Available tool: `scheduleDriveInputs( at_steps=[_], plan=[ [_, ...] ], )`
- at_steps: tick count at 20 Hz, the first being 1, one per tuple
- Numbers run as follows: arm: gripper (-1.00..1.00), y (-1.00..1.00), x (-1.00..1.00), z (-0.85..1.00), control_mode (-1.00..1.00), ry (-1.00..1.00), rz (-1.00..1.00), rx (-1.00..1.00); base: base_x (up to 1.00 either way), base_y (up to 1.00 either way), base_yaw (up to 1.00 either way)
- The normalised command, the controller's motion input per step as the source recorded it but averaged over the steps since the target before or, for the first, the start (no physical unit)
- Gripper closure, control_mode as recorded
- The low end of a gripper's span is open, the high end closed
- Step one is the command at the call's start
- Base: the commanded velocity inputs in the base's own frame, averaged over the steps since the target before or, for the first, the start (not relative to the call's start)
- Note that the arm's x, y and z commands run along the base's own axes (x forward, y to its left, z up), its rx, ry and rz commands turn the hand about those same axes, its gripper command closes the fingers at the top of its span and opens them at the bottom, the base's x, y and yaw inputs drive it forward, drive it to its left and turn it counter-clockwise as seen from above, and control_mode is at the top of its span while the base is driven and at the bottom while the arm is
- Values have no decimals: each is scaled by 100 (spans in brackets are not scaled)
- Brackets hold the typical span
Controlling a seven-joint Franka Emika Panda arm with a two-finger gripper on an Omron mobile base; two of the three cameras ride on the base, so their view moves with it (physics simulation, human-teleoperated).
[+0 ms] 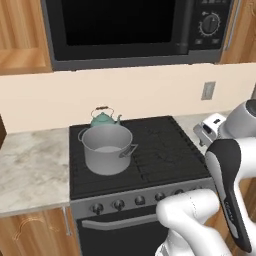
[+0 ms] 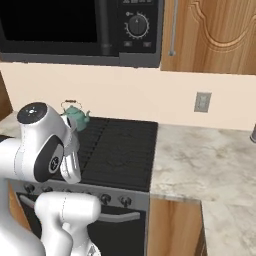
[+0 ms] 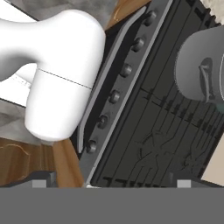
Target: Pick the kettle from the cabinet and place it on a stove burner. Then pick the pot from the counter and place it on another stove burner. Finally, turn both burners on.
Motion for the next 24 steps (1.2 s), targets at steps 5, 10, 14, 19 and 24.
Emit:
scheduleDriveInputs(
  at_steps=[5,10,14,19,24],
  plan=[
    [-100,0,0,0,100,0,0,0,1,-25,11],
    [-100,0,0,0,100,0,0,0,6,-38,11],
    [-100,0,0,0,100,0,0,0,7,-50,13],
    [-100,0,0,0,100,0,0,0,14,-39,11],
    [-100,0,0,0,100,0,0,0,20,-32,12]
  ],
)
